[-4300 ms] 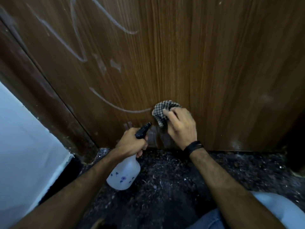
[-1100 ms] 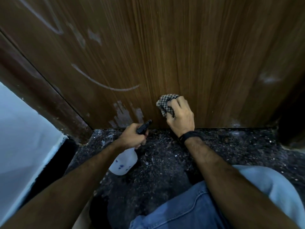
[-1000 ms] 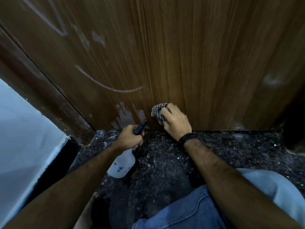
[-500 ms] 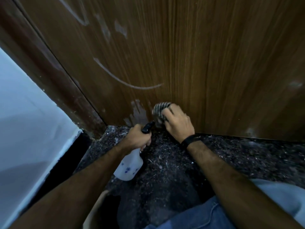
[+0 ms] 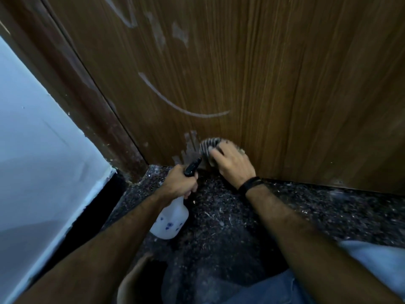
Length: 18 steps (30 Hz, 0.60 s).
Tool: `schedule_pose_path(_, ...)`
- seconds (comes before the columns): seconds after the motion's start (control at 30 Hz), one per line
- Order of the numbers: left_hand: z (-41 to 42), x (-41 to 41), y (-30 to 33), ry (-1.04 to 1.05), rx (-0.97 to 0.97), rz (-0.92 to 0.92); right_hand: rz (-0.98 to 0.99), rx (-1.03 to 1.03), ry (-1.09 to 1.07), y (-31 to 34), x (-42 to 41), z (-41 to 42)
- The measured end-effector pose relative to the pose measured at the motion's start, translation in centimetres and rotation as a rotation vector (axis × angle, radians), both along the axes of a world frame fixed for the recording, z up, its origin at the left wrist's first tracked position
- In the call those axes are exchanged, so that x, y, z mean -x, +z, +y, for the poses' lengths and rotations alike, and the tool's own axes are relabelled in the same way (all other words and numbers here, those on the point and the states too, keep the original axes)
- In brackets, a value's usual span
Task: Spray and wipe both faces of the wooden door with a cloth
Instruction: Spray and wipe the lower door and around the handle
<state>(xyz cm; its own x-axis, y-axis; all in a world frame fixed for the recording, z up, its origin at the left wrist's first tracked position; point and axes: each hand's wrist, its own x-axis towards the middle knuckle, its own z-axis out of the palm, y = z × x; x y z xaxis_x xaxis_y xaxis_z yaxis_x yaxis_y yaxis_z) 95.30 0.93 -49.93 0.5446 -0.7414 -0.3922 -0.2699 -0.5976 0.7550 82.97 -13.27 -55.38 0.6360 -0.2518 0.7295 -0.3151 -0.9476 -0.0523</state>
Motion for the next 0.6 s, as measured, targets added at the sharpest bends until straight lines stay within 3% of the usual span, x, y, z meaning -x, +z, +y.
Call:
schedule_pose_path(0.1, 0.4, -0.3, -0.3, 0.015, -0.003, -0.011, 0.253, -0.049, -0.006, -3.9, 1.2, 0.8)
schedule_pose_path(0.17, 0.6, -0.5, -0.3, 0.017, -0.004, -0.007, 0.312, -0.078, -0.008, -4.4, 1.4, 1.0)
schedule_pose_path(0.23, 0.7, -0.7, -0.1, 0.013, -0.007, -0.001, 0.245, -0.108, -0.007, -3.7, 1.0, 1.0)
schedule_pose_path(0.43, 0.4, -0.9, 0.5, -0.001, -0.006, -0.033, -0.219, -0.121, -0.053, 2.8, -1.1, 1.0)
schedule_pose_path(0.6, 0.6, -1.0, 0.1, 0.02, 0.0, -0.118, -0.218, -0.096, -0.052, 2.0, -1.5, 1.0)
